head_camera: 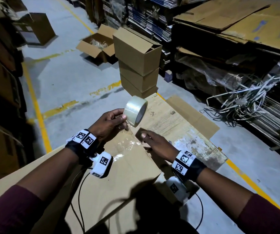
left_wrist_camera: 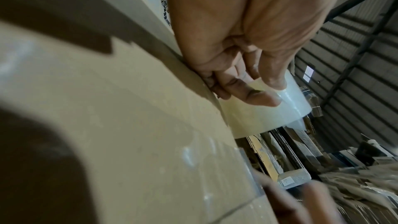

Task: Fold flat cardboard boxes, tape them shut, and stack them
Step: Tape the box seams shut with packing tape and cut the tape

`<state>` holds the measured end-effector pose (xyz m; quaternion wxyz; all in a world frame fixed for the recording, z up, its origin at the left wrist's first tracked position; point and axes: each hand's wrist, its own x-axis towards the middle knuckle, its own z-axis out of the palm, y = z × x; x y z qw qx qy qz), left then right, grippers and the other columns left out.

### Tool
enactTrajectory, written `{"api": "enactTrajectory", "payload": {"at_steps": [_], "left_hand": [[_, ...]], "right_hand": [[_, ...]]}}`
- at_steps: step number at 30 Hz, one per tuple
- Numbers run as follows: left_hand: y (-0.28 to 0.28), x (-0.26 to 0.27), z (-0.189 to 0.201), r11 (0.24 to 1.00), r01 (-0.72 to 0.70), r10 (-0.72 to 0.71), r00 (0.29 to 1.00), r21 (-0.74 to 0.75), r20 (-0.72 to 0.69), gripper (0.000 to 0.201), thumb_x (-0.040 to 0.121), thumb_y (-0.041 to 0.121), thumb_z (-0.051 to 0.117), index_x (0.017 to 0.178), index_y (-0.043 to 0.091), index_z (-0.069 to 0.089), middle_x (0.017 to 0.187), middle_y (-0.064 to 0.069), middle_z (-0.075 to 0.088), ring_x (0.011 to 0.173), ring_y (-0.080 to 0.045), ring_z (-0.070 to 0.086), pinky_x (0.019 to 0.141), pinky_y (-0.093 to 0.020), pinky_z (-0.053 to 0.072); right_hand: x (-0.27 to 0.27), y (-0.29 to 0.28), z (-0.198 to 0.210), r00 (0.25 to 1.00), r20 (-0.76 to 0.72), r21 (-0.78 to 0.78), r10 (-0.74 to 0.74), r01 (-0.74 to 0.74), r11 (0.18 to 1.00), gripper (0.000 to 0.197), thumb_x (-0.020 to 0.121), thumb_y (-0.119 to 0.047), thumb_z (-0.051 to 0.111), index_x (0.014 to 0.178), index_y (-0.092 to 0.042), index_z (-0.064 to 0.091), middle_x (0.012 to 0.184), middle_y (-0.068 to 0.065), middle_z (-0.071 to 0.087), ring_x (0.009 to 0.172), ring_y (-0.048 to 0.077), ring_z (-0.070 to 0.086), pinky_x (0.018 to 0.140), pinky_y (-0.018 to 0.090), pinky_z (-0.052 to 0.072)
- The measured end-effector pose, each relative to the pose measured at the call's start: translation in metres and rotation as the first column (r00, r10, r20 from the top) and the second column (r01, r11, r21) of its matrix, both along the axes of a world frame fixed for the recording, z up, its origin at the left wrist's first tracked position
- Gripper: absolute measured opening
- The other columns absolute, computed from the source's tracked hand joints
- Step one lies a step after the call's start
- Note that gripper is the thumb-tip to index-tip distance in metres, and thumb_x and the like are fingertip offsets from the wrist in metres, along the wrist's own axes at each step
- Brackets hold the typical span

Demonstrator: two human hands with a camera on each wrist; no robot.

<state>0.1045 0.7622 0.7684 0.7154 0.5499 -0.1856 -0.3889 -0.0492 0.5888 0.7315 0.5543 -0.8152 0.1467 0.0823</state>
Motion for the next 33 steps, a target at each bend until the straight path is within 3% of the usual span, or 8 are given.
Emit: {"api": "enactTrajectory", "payload": {"at_steps": [4, 8, 12, 18, 24, 26, 29, 33], "left_hand": [[0.000, 0.001, -0.001, 1.000, -0.011, 0.010, 1.000, -0.017, -0.011, 0.057, 0.078, 0.030, 0.081, 0.121, -0.001, 0.061, 0.081, -0.011, 0.068, 0.067, -0.022, 0.057, 0.072, -0.034, 0.053], [-0.001, 0.002, -0.006, 0.999, -0.031, 0.031, 0.999, -0.017, -0.039, 0.055, 0.078, 0.028, 0.083, 0.121, 0.000, 0.063, 0.086, -0.015, 0.065, 0.070, -0.025, 0.053, 0.072, -0.035, 0.053], [-0.002, -0.002, -0.005, 0.999, -0.051, 0.051, 0.998, 0.012, -0.022, 0.035, 0.092, 0.009, 0.059, 0.124, -0.004, 0.058, 0.077, -0.010, 0.061, 0.069, -0.024, 0.048, 0.072, -0.034, 0.053], [-0.004, -0.004, -0.002, 0.999, -0.049, 0.049, 0.999, 0.012, -0.021, 0.032, 0.094, 0.004, 0.052, 0.125, -0.006, 0.054, 0.067, -0.002, 0.060, 0.060, -0.015, 0.051, 0.071, -0.036, 0.050], [-0.004, -0.004, -0.006, 0.999, -0.051, 0.051, 0.998, -0.003, -0.030, 0.031, 0.094, 0.004, 0.054, 0.124, -0.006, 0.056, 0.070, -0.005, 0.060, 0.062, -0.015, 0.052, 0.072, -0.036, 0.051], [-0.004, -0.004, -0.006, 0.999, -0.054, 0.053, 0.998, -0.007, -0.030, 0.031, 0.093, 0.005, 0.056, 0.122, -0.004, 0.058, 0.069, -0.005, 0.058, 0.062, -0.016, 0.051, 0.072, -0.037, 0.051], [-0.004, -0.003, -0.008, 0.998, -0.052, 0.051, 0.998, -0.020, -0.037, 0.031, 0.094, 0.005, 0.059, 0.124, -0.006, 0.057, 0.071, -0.007, 0.058, 0.063, -0.017, 0.051, 0.073, -0.039, 0.050], [-0.004, -0.002, -0.010, 0.999, -0.044, 0.043, 0.998, -0.025, -0.050, 0.039, 0.093, 0.006, 0.059, 0.128, -0.010, 0.052, 0.070, -0.005, 0.058, 0.063, -0.016, 0.051, 0.072, -0.038, 0.050]], "right_hand": [[-0.010, 0.007, 0.018, 0.992, 0.126, -0.170, 0.018, 0.003, 0.985, 0.050, 0.093, -0.048, 0.068, 0.133, -0.022, 0.055, 0.118, -0.007, 0.060, 0.103, 0.003, 0.059, 0.086, 0.015, 0.044], [0.002, 0.010, 0.021, 0.952, -0.277, 0.335, -0.130, 0.223, 0.915, 0.041, 0.099, -0.055, 0.055, 0.096, -0.015, 0.066, 0.084, -0.003, 0.065, 0.068, 0.011, 0.058, 0.064, 0.025, 0.048], [0.005, 0.010, 0.020, 0.950, -0.277, 0.437, -0.141, 0.256, 0.862, 0.031, 0.106, -0.030, 0.051, 0.082, -0.015, 0.064, 0.066, -0.005, 0.062, 0.055, 0.008, 0.054, 0.047, 0.017, 0.043], [0.006, 0.000, 0.020, 0.899, -0.423, 0.511, -0.116, 0.342, 0.789, 0.031, 0.103, -0.036, 0.054, 0.087, -0.013, 0.067, 0.075, 0.000, 0.066, 0.062, 0.010, 0.062, 0.060, 0.023, 0.052], [0.011, 0.003, 0.027, 0.900, -0.414, 0.573, -0.136, 0.374, 0.729, 0.017, 0.098, -0.004, 0.058, 0.109, -0.001, 0.070, 0.083, 0.006, 0.067, 0.068, 0.009, 0.062, 0.069, 0.023, 0.057], [0.011, 0.004, 0.029, 0.893, -0.425, 0.572, -0.148, 0.392, 0.721, 0.014, 0.097, -0.001, 0.057, 0.104, -0.001, 0.069, 0.079, 0.006, 0.065, 0.063, 0.008, 0.062, 0.061, 0.021, 0.058], [0.010, 0.006, 0.029, 0.895, -0.370, 0.566, -0.249, 0.430, 0.703, 0.009, 0.093, 0.005, 0.059, 0.094, 0.000, 0.068, 0.071, 0.008, 0.063, 0.053, 0.008, 0.058, 0.057, 0.022, 0.057], [0.005, 0.002, 0.021, 0.890, -0.221, 0.657, -0.400, 0.439, 0.613, 0.018, 0.093, 0.009, 0.060, 0.110, 0.007, 0.064, 0.068, 0.005, 0.070, 0.062, 0.010, 0.065, 0.071, 0.024, 0.060]]}}
